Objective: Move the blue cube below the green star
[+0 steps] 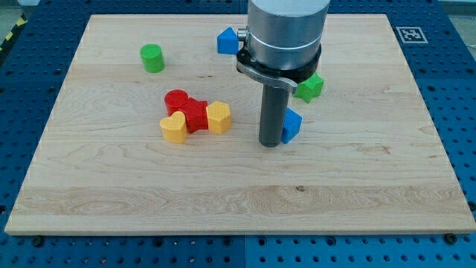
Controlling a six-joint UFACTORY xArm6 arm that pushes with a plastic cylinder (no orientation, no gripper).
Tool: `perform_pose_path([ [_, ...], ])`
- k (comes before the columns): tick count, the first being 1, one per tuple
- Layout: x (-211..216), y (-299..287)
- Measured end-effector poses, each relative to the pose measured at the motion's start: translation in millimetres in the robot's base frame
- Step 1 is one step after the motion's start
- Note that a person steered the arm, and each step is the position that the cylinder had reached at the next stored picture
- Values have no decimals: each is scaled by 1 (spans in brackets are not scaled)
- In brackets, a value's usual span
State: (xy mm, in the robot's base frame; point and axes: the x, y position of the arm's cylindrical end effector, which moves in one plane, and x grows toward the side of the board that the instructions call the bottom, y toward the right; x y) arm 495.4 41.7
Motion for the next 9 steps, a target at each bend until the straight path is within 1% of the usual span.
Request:
perform_pose_path([
  [1, 2, 0],
  [2, 19, 3],
  [3, 17, 6],
  [6, -49, 6],
  [9, -54, 6],
])
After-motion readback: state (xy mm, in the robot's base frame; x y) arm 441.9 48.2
